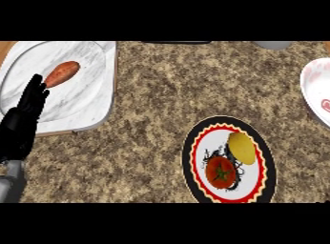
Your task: Pick the tomato from the plate and place it in the bowl
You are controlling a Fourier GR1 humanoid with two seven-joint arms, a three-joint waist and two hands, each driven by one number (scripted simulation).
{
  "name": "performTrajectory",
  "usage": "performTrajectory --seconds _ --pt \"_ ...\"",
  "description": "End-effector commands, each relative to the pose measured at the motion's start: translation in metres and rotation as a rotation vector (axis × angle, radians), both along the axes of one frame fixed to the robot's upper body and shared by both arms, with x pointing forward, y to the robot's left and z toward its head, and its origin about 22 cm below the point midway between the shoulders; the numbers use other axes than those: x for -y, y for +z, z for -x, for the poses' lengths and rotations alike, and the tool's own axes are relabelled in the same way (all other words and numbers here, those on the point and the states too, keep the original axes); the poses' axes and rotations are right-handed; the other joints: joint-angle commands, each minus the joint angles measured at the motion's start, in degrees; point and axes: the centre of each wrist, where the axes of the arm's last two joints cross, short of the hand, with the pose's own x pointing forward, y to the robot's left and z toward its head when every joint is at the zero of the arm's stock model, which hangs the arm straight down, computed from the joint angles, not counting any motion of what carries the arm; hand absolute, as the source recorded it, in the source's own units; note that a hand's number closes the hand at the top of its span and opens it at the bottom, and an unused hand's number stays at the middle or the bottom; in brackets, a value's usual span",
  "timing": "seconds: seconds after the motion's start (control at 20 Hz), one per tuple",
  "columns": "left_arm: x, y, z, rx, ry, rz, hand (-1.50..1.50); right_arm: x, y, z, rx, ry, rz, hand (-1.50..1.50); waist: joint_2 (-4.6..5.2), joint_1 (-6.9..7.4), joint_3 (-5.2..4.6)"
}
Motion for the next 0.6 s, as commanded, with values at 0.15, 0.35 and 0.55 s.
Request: performTrajectory --seconds 0.15,0.35,0.55 --pt "0.005 0.002 -0.009 0.011 -0.017 -0.009 0.00 -0.018 0.030 -0.026 -0.234 0.017 0.031 -1.50 0.07 1.18 0.16" --pt "-0.001 0.005 -0.009 -0.007 -0.006 0.001 0.00 -0.027 0.037 -0.047 -0.339 0.085 0.014 -1.50 -0.31 0.52 0.28" --pt "-0.017 -0.003 -0.004 0.001 0.004 0.002 0.00 -0.039 0.027 -0.069 -0.506 0.077 0.037 -1.50 -0.43 0.45 0.28"
